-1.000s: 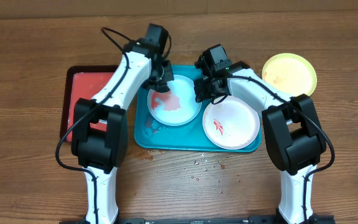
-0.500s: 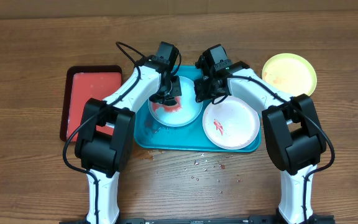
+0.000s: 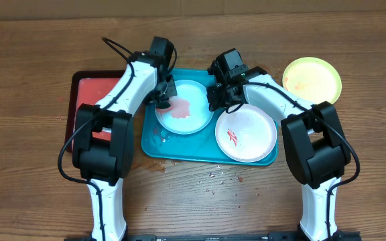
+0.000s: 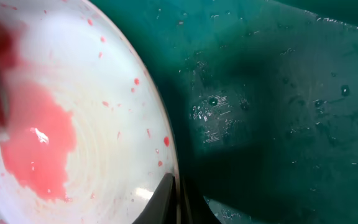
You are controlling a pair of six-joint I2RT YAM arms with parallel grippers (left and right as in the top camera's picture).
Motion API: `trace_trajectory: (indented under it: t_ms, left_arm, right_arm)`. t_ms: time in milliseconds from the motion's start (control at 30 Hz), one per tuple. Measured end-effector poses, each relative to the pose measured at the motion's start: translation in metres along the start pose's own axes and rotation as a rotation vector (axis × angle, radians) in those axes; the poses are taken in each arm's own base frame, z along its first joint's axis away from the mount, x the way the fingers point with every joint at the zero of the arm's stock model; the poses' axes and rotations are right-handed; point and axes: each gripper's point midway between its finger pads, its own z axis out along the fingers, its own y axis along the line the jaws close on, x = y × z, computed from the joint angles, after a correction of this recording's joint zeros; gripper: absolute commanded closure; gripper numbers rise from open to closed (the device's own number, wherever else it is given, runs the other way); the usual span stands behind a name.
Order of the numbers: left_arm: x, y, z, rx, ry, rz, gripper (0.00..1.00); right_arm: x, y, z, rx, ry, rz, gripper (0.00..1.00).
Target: Clean dirty plates on tray and stack at the side
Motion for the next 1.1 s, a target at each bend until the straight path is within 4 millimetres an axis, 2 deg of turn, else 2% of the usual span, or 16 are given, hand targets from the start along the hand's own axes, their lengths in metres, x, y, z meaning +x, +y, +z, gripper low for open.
trace_trajectory:
  t_ms: [267, 400, 533, 633, 700, 867, 933, 1100]
  left_arm:
    - [-0.049, 0.016, -0.040, 0.043, -0.079, -0.082, 0.96]
    - [-0.056, 0.024, -0.055, 0.083, -0.091, -0.112, 0.96]
    - [-0.057, 0.048, -0.073, 0.087, -0.082, -0.148, 0.96]
    - [-0.057, 0.079, -0.076, 0.065, -0.055, -0.208, 0.96]
    - [-0.057, 0.109, -0.074, 0.041, -0.028, -0.268, 0.96]
    - [-0.056, 0.157, -0.073, -0.013, -0.003, -0.362, 0.96]
    - [-0.054, 0.169, -0.073, -0.028, 0.006, -0.383, 0.96]
    - [-0.051, 0.184, -0.074, -0.048, 0.017, -0.411, 0.96]
  right_arm:
    - [0.000, -0.007, -0.004, 0.026, 0.013, 0.006, 0.96]
    - [-0.006, -0.008, -0.009, 0.056, 0.004, -0.005, 0.96]
    - [-0.018, -0.007, -0.019, 0.127, -0.040, -0.041, 0.96]
    - [-0.026, 0.000, -0.036, 0.222, -0.093, -0.103, 0.96]
    - [-0.036, 0.012, -0.058, 0.332, -0.166, -0.166, 0.96]
    - [-0.056, 0.039, -0.102, 0.578, -0.327, -0.315, 0.96]
    - [-0.062, 0.049, -0.115, 0.683, -0.379, -0.385, 0.96]
    - [-0.070, 0.077, -0.142, 0.913, -0.464, -0.557, 0.96]
